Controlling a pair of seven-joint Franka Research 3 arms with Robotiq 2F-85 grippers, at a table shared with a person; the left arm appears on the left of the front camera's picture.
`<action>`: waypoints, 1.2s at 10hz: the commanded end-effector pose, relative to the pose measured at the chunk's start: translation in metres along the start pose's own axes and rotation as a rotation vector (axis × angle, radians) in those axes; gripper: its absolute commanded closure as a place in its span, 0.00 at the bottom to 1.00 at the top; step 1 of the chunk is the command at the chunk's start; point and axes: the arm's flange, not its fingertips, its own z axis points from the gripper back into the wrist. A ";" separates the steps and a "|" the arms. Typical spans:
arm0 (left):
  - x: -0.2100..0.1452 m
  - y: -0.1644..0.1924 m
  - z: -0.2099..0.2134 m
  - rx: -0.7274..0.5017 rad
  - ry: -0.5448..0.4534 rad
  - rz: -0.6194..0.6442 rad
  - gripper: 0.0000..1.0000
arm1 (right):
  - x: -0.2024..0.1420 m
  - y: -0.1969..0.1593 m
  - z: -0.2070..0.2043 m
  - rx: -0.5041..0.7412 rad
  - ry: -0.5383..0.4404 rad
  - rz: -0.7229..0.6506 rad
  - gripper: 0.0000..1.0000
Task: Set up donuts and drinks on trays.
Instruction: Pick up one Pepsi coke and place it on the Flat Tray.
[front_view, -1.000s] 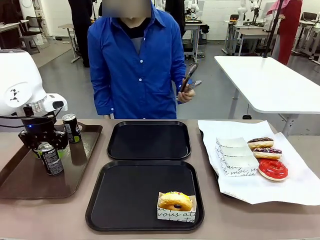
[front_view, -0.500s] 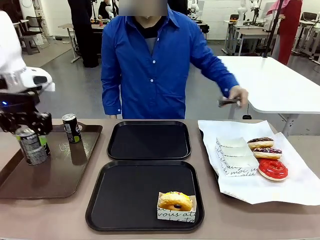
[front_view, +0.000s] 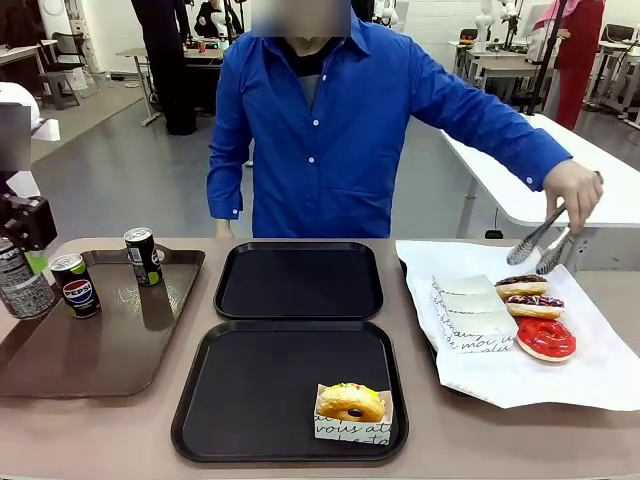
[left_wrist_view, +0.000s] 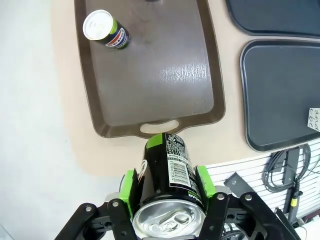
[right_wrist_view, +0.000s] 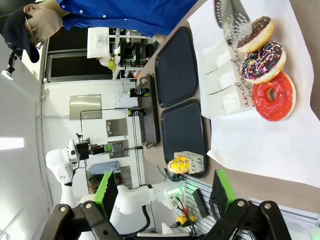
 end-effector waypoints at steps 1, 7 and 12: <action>0.013 -0.002 -0.010 -0.002 0.012 -0.002 0.93 | 0.000 0.000 0.001 0.014 -0.007 0.001 0.00; 0.028 -0.062 -0.026 0.024 0.002 -0.148 0.42 | 0.000 0.000 0.001 0.014 -0.007 0.001 0.00; 0.021 -0.205 -0.074 -0.074 0.037 -0.526 0.42 | 0.000 0.000 0.001 0.014 -0.007 0.001 0.00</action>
